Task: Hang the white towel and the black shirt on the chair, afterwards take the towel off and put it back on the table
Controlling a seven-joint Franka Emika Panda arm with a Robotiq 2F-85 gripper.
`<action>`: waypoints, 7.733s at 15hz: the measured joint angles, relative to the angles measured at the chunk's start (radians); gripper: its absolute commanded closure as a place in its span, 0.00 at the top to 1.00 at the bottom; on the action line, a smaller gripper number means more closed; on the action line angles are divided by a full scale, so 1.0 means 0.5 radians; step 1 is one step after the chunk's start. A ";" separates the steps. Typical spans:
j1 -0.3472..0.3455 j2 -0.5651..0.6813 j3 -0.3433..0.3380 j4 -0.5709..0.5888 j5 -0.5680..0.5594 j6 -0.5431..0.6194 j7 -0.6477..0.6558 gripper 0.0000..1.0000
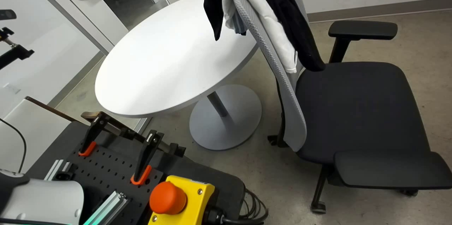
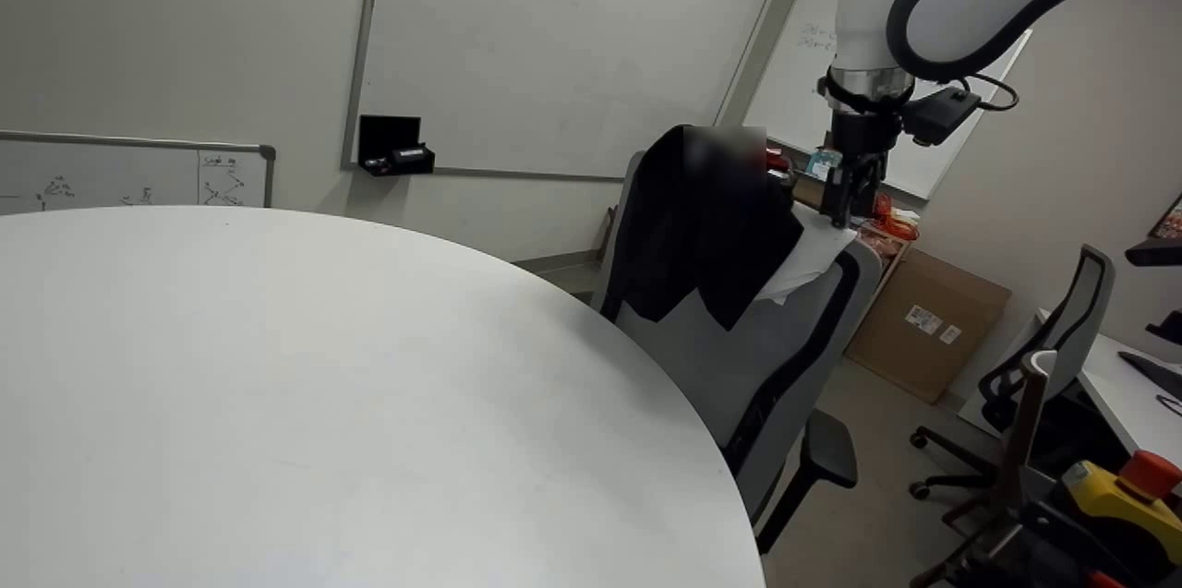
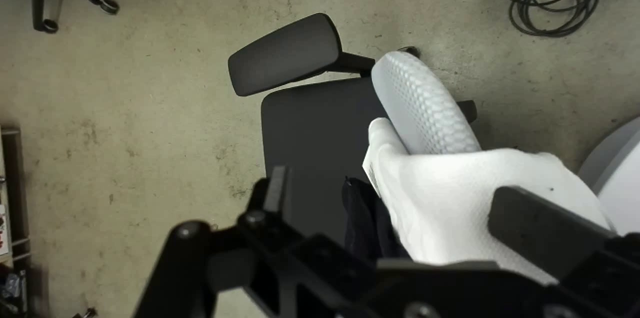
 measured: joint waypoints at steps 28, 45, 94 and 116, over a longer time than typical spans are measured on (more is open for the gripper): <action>-0.008 0.061 0.057 0.131 0.305 -0.239 -0.640 0.00; -0.031 0.068 0.067 0.171 0.390 -0.259 -0.715 0.05; -0.009 -0.003 0.130 0.143 0.428 -0.272 -0.786 0.00; -0.010 0.021 0.128 0.145 0.365 -0.272 -0.752 0.29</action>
